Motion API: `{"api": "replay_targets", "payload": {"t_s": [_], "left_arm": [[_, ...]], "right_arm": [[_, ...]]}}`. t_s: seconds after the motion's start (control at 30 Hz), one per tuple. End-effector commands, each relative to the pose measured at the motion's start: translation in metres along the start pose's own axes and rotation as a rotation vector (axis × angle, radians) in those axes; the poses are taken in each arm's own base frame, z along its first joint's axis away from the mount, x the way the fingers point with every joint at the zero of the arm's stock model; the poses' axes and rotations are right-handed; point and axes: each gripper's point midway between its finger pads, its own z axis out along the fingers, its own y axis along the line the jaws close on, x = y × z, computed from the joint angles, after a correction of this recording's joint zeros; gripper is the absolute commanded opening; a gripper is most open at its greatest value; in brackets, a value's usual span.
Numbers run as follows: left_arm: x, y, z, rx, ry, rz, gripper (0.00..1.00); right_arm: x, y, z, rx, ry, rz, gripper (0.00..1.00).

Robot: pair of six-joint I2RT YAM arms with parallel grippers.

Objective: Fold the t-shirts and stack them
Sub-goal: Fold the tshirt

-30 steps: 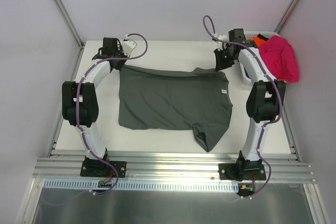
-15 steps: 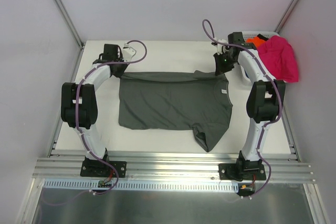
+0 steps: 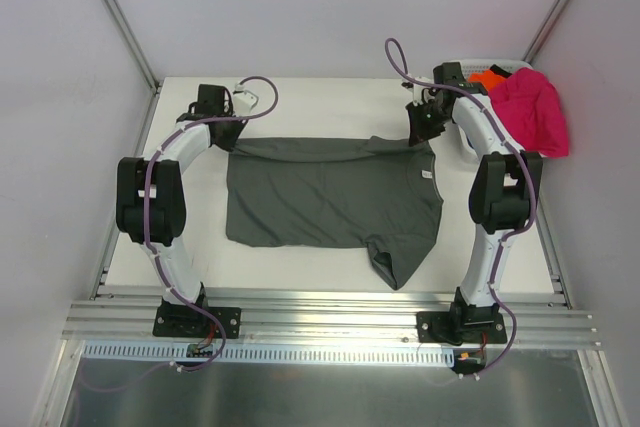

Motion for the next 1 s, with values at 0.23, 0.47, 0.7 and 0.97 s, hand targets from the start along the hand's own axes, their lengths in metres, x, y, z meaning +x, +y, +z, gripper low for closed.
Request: {"api": "replay_targets", "payload": {"t_s": [0.23,0.47,0.7,0.97], "left_arm": [[-0.019,0.007,-0.023,-0.009,-0.034,-0.073,0.91],[-0.034,-0.001,-0.034,0.03,-0.07,-0.11,0.91],[-0.043,-0.032,-0.024,0.147,-0.05,-0.176,0.93],[-0.05,-0.07,-0.02,0.268,-0.036,-0.223,0.88]], "right_arm": [[-0.007,0.005,-0.006,-0.02,-0.02,-0.007,0.01],[-0.011,0.007,-0.008,-0.018,-0.031,-0.015,0.01],[-0.007,0.006,-0.006,-0.01,-0.019,-0.019,0.01],[-0.003,0.005,-0.008,0.008,-0.012,-0.006,0.19]]}}
